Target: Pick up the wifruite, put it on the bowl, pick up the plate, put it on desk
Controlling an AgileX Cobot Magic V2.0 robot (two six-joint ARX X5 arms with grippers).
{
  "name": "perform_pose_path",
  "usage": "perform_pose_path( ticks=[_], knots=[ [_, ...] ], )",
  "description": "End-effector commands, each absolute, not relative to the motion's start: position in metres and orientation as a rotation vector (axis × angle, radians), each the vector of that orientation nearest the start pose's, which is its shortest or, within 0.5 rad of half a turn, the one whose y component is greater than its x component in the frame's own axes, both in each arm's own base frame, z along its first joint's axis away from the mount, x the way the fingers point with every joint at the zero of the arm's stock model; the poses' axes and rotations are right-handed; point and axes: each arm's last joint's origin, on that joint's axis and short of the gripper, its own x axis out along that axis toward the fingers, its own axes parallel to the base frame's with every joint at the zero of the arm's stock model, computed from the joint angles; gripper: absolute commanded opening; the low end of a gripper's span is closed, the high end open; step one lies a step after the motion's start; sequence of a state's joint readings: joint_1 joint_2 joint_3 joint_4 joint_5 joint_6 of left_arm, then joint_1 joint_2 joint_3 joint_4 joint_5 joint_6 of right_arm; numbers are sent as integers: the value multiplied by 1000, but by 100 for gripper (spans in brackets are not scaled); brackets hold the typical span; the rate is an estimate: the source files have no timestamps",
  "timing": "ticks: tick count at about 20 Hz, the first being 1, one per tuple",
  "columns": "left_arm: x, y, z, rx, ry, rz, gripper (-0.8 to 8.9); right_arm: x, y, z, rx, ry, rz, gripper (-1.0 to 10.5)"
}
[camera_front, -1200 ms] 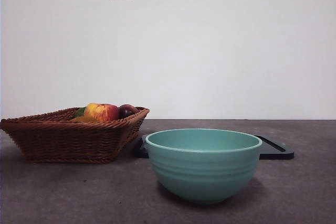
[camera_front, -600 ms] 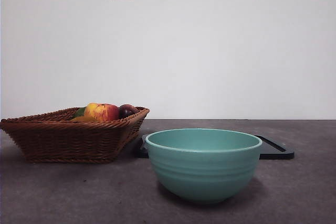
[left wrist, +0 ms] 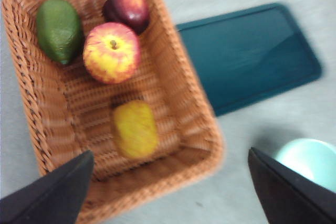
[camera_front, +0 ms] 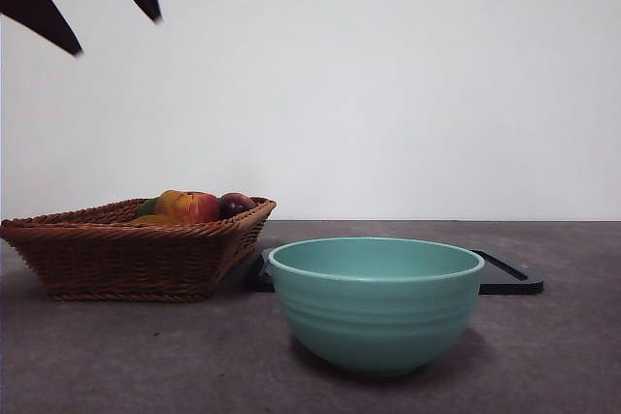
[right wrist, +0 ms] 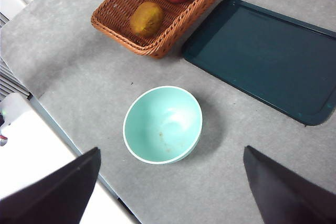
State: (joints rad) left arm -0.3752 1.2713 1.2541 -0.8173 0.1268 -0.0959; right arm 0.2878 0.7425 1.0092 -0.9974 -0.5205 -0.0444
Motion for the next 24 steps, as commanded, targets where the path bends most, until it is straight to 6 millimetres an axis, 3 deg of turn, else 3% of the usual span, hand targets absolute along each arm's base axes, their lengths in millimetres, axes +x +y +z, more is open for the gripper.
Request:
perform_pose_path(
  ticks=[1, 7, 14, 18, 24],
  knots=[
    [258, -108, 327, 45, 910, -392, 460, 107, 47, 348, 50, 710, 793, 435],
    [302, -126, 276, 94, 1004, -336, 460, 107, 47, 348, 49, 710, 789, 434],
    [330, -137, 226, 121, 1098, -311, 460, 107, 47, 348, 49, 710, 789, 434],
    [338, -140, 210, 125, 1119, -308, 460, 107, 47, 348, 49, 710, 789, 434],
    [341, -142, 203, 127, 1126, -307, 425, 107, 47, 348, 47, 709, 787, 434]
  ],
)
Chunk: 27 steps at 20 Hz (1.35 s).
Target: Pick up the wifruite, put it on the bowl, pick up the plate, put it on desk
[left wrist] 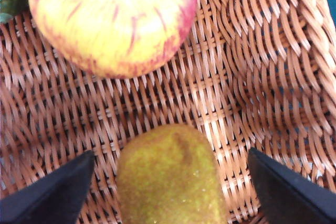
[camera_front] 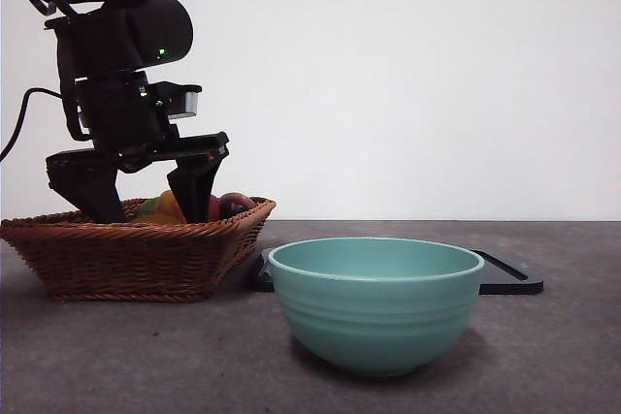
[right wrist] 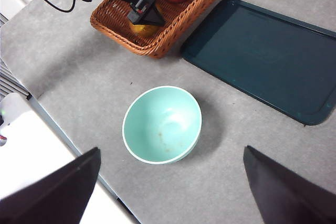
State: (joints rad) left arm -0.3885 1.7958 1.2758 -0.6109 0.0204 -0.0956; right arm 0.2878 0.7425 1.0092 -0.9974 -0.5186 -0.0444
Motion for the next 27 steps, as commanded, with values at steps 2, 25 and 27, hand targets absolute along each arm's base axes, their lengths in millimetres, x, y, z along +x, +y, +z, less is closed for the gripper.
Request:
perform_pose_path(
  ticks=[2, 25, 27],
  knots=[
    [341, -142, 203, 127, 1127, -307, 418, 107, 47, 348, 47, 709, 787, 434],
    [275, -147, 309, 29, 907, -589, 209, 108, 48, 349, 45, 690, 788, 434],
    [256, -155, 323, 25, 877, -688, 209, 108, 48, 349, 45, 690, 788, 434]
  ],
)
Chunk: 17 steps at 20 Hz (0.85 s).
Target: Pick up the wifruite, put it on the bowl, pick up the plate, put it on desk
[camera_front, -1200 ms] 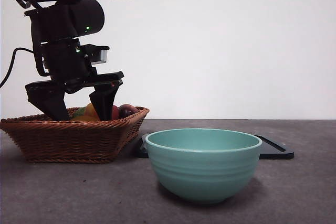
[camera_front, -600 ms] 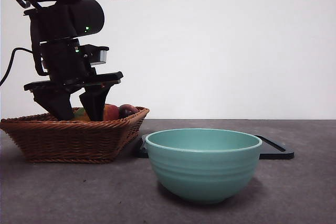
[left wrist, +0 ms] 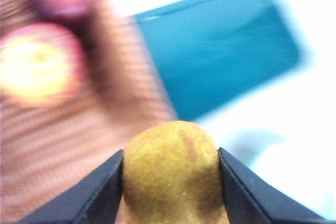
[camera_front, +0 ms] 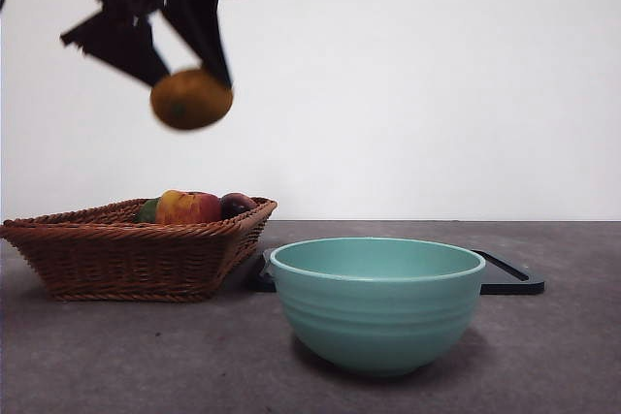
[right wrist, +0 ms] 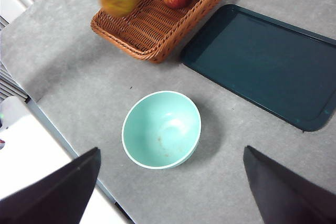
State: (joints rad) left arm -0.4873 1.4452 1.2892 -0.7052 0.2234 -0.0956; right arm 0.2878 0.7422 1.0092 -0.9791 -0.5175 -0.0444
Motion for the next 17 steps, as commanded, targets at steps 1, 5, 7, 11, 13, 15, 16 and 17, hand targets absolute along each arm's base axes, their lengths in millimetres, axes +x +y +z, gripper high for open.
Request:
perform_pose_path(
  ticks=[1, 5, 7, 11, 13, 15, 16, 17],
  knots=[
    [248, -161, 327, 30, 869, -732, 209, 108, 48, 349, 45, 690, 788, 434],
    [229, -191, 324, 91, 882, -844, 209, 108, 48, 349, 45, 690, 788, 434],
    [224, -206, 317, 124, 900, -889, 209, 108, 48, 349, 45, 690, 788, 434],
    [226, -234, 295, 163, 934, -938, 209, 108, 48, 349, 45, 690, 788, 434],
    [229, -246, 279, 184, 974, -946, 209, 108, 48, 349, 45, 690, 788, 434],
    [232, -257, 262, 206, 1012, -953, 209, 108, 48, 349, 45, 690, 788, 434],
    [233, -262, 254, 218, 1032, -953, 209, 108, 48, 349, 45, 690, 788, 434],
    [234, -267, 245, 231, 1052, -950, 209, 108, 48, 349, 45, 690, 788, 434]
  ],
)
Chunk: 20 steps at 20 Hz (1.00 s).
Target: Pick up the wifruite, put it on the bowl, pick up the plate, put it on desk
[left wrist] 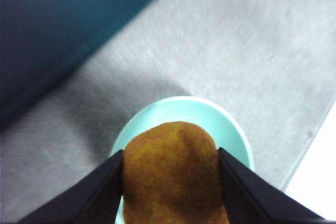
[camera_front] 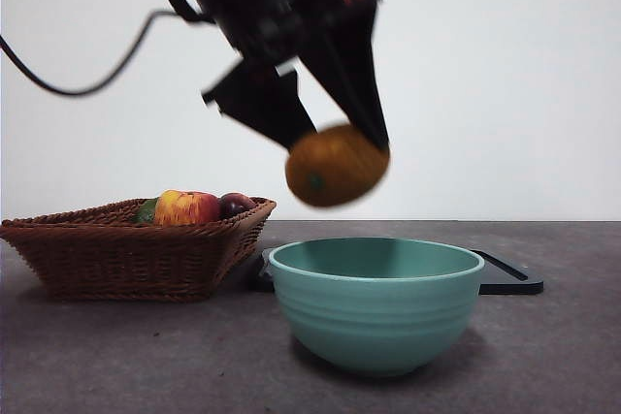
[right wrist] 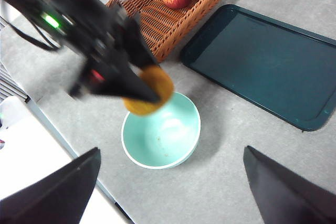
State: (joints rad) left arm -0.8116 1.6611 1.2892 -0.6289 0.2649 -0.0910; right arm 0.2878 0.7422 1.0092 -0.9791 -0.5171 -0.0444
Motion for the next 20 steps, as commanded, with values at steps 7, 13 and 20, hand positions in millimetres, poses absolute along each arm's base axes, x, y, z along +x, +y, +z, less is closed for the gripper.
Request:
perform_pose_path(
  ticks=[7, 13, 20],
  knots=[
    [234, -292, 204, 333, 1098, -922, 209, 108, 48, 349, 45, 690, 788, 434],
    [226, -304, 188, 372, 1124, -937, 241, 108, 48, 349, 45, 690, 788, 434],
    [222, -307, 190, 373, 1128, -943, 352, 108, 48, 349, 45, 690, 788, 434]
  ],
)
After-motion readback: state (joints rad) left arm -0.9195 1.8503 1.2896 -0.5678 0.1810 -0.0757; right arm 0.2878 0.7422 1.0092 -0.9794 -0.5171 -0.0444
